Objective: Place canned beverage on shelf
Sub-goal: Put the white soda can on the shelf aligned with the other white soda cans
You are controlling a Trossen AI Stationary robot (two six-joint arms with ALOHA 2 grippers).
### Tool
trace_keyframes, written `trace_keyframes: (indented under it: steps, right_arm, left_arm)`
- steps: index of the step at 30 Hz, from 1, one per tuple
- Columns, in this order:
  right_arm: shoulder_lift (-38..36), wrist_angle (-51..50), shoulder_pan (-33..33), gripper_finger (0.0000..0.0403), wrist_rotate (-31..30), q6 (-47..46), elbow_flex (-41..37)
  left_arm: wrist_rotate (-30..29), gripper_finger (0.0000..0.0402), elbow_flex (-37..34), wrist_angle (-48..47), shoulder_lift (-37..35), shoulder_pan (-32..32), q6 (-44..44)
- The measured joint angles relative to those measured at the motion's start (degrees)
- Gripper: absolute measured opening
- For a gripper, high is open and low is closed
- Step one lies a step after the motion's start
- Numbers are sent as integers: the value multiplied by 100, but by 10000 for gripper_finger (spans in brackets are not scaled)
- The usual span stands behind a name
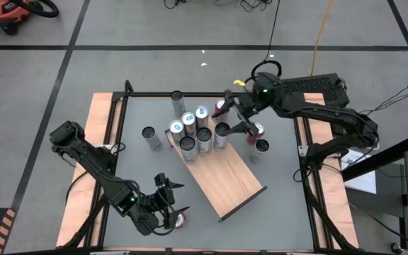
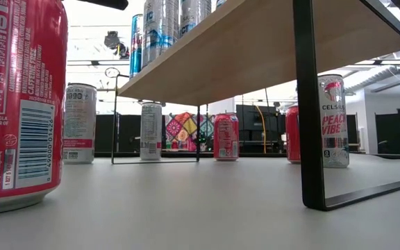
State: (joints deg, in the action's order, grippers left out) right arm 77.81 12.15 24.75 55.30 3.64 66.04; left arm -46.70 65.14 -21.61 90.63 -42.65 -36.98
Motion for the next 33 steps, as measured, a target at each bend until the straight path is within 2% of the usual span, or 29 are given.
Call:
trace_keyframes:
  steps: [4, 9, 11, 13, 15, 18, 23, 26, 33]
  right_arm:
    - [-763, -574, -7, 304, -477, 7, 0]
    - [-1693, -2717, -32, 304, -776, 571, 0]
    - [-1921, -3426, -133, 300, -1254, 694, -58]
    - [-2088, -3611, -294, 293, -1777, 654, -343]
    - [-2188, -3524, -443, 282, -2046, 583, -757]
    - [-2277, -3164, -607, 258, -2098, 540, -1461]
    - [-2249, -2013, -650, 193, -2425, 454, -2315]
    - [-2105, -1577, -647, 141, -2689, 434, -2455]
    - [-1525, -1416, -645, 25, -2979, 496, -2459]
  left_arm:
    - [-1, 368, 0, 2, 0, 0, 7]
    - [-89, 368, 0, 3, 0, 0, 32]
    - [-151, 368, 0, 6, 0, 0, 116]
    - [-181, 368, 0, 9, 0, 0, 188]
    - [-184, 368, 0, 12, 0, 4, 248]
    - [-188, 368, 0, 81, 0, 4, 280]
    - [-192, 368, 0, 222, 0, 2, 281]
    - [-195, 368, 0, 316, 0, 2, 285]
    - [-248, 368, 2, 479, 0, 2, 279]
